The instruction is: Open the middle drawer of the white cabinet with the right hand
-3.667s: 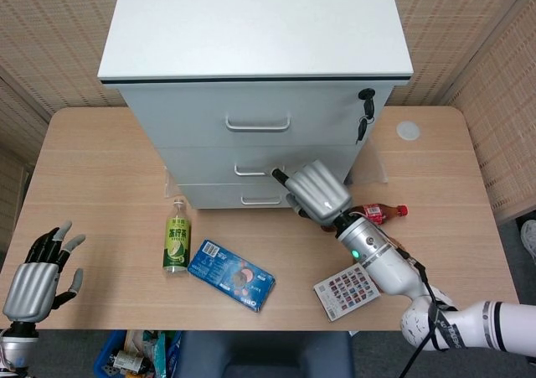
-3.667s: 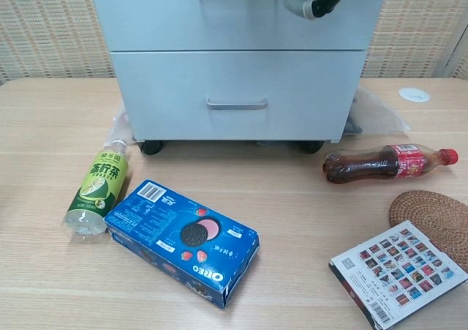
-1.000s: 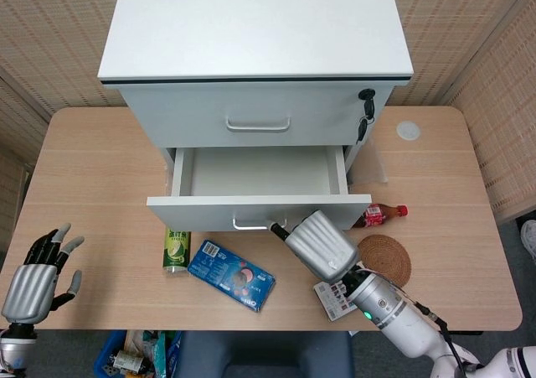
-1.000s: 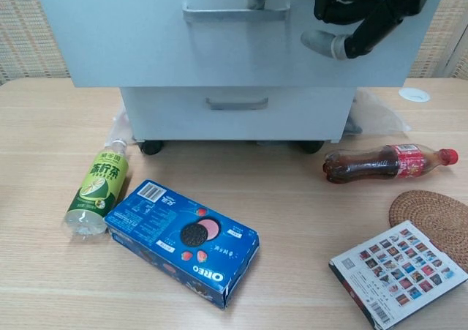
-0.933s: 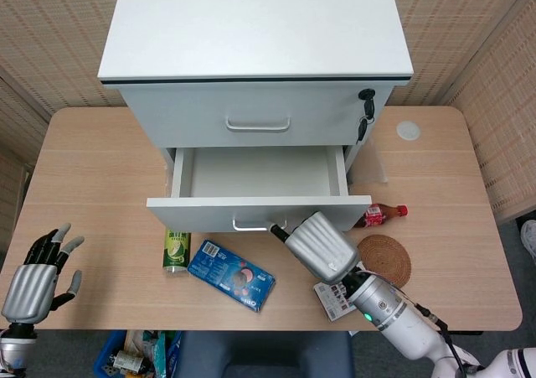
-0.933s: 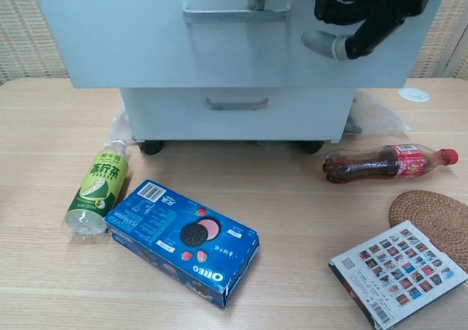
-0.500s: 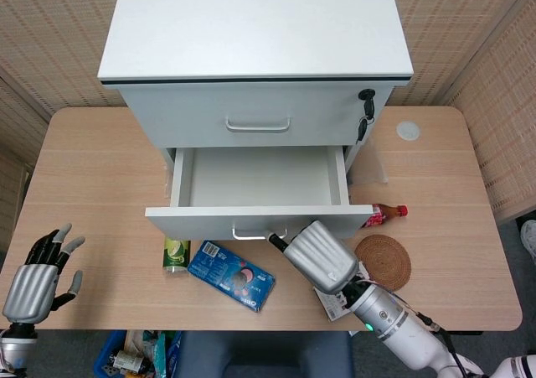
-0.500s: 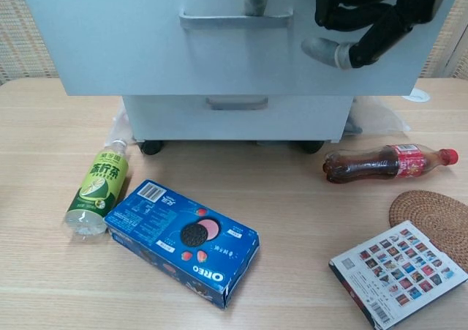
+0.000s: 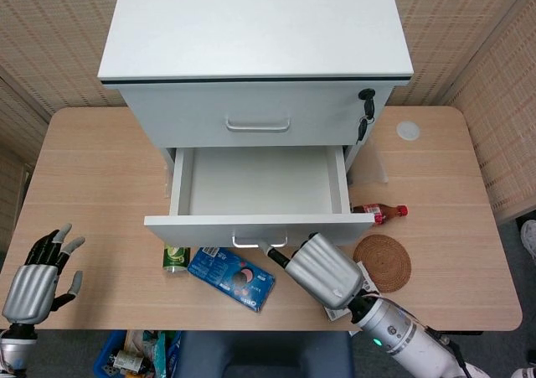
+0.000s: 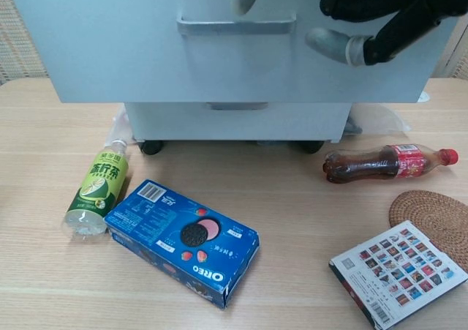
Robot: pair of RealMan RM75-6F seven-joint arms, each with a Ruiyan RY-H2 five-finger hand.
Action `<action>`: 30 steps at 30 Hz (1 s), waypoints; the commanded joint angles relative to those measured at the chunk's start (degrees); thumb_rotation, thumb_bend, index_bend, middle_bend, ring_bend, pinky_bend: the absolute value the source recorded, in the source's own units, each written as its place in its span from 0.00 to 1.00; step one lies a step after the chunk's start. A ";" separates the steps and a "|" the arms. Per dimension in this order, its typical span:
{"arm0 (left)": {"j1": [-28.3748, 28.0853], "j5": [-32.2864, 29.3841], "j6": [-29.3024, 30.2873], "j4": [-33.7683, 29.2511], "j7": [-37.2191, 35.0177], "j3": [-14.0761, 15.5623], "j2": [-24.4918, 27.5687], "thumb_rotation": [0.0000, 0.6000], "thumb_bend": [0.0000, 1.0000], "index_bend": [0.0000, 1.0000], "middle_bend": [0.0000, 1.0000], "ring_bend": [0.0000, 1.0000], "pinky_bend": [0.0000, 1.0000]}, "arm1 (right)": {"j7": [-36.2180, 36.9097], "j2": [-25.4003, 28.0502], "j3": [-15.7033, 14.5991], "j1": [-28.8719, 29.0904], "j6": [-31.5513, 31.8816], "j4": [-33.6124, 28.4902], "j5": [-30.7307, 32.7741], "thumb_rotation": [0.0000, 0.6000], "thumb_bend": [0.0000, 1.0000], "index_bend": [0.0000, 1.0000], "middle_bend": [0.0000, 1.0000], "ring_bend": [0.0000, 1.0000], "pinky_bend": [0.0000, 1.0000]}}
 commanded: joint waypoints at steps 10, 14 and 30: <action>0.22 -0.03 0.50 0.33 -0.59 -0.15 0.24 1.00 0.47 0.18 0.04 0.05 0.09 | 14.70 8.43 -4.54 -12.38 12.40 0.36 -17.39 1.00 0.45 0.28 0.88 0.92 0.89; 0.13 -0.28 0.31 0.44 -0.64 -0.29 0.15 1.00 0.47 0.18 0.04 0.05 0.09 | 23.57 12.68 -7.26 -18.41 18.95 2.11 -21.17 1.00 0.45 0.32 0.87 0.90 0.89; 0.11 -1.09 0.30 -0.24 -0.29 -0.80 0.29 1.00 0.47 0.17 0.04 0.05 0.09 | 32.12 10.64 -6.03 -34.33 31.45 22.13 -8.32 1.00 0.45 0.37 0.66 0.66 0.79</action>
